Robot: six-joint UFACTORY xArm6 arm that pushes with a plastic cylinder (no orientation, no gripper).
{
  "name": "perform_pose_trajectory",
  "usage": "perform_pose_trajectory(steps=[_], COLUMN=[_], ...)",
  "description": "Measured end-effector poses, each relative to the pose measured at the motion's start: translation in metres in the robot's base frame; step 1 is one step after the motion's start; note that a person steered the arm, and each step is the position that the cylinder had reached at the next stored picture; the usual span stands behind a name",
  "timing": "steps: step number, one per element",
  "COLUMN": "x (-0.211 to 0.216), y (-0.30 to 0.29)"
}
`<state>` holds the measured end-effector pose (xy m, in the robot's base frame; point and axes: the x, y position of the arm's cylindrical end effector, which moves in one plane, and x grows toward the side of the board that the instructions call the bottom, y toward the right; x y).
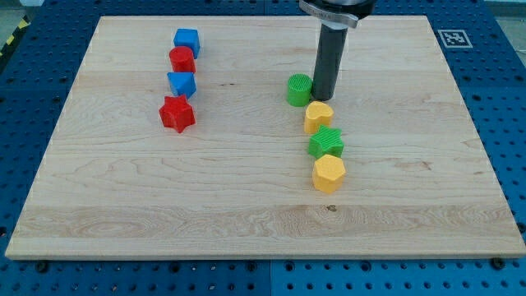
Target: Push green circle towards up and right
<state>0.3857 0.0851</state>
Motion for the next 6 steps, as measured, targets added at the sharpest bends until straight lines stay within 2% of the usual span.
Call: perform_pose_trajectory(steps=[2, 3, 5, 6], x=[0.0, -0.018, -0.062, -0.062], y=[0.003, -0.032, -0.051, -0.09])
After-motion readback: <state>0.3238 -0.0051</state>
